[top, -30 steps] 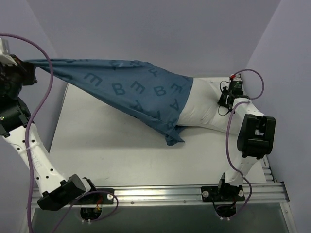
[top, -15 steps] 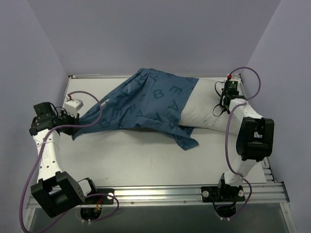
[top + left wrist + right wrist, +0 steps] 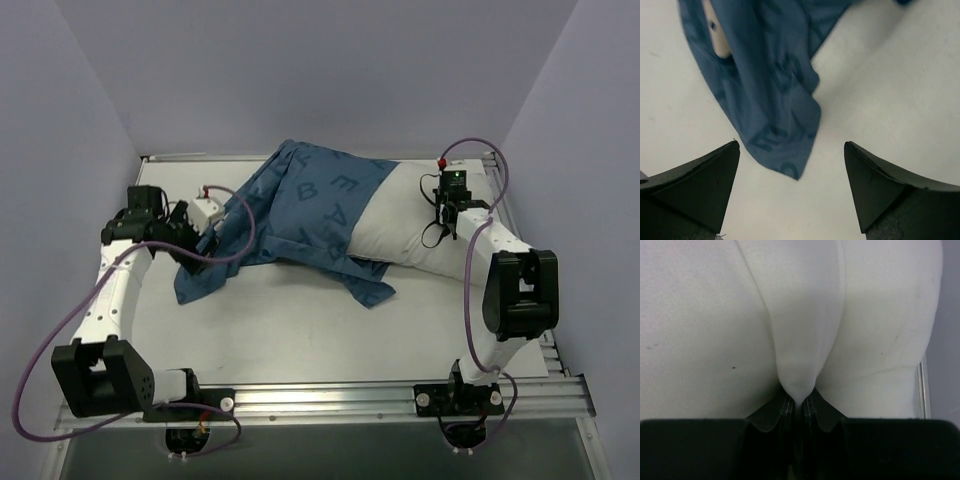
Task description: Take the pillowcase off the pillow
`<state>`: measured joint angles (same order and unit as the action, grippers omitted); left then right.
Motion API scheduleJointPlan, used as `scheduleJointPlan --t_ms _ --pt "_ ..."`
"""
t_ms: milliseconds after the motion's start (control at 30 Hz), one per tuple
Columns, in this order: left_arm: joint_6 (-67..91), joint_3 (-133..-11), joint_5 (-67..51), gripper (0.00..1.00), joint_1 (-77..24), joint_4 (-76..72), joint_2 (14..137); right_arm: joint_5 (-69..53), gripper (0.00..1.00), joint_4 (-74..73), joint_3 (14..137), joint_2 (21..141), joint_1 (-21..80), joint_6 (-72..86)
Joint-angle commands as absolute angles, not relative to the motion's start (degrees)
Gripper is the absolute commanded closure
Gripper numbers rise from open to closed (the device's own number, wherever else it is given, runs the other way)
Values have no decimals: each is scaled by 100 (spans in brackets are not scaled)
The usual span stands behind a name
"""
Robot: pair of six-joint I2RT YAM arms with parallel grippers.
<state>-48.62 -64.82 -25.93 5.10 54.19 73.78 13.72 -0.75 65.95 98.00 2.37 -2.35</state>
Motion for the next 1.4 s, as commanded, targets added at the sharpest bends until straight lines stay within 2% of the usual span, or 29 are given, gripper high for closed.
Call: scheduleJointPlan --t_ms 0,33,167,300,400,567,667,700,733,900,1067,1133,1367 --pt "-3561 -7599 -2647 6 72 3869 7891 932 100 -932 6319 9914 440 -308" --pt "-3464 -7768 -2393 6 -391 3737 8101 940 100 -932 6311 9914 448 -308" --pt "-2920 -8585 -1454 6 -974 2728 9540 993 100 -932 6310 10002 448 -308" --pt "-2523 -10060 -915 6 -1002 2794 10966 1098 100 -940 6293 10177 448 -325" --pt "-2715 -10950 -1509 6 -1011 3207 11706 1125 100 -967 6337 10301 448 -334" --pt "-2979 -10951 -2293 3 -1151 3261 11909 1292 100 -1011 6363 10415 448 -316" --pt "-2822 -10969 -2215 32 -1195 3278 12093 1371 100 -1019 6398 10485 448 -264" --pt "-2813 -11030 -2206 48 -1187 3313 12137 1415 100 -1028 6407 10503 440 -246" --pt "-2656 -11056 -1936 97 -1178 3296 12181 1459 100 -1081 6425 10529 422 -220" --pt "-2180 -11091 -793 98 -888 3006 12182 1696 100 -1361 6495 10801 37 0" --pt "-1820 -11390 -54 98 -36 2918 11673 2003 100 -1652 6565 11336 -264 246" --pt "-1741 -11670 -53 98 472 2979 11392 2135 100 -1775 6627 11661 -264 255" --pt "-1942 -12873 352 98 1177 3374 10732 2469 100 -1925 6724 11962 -483 264"
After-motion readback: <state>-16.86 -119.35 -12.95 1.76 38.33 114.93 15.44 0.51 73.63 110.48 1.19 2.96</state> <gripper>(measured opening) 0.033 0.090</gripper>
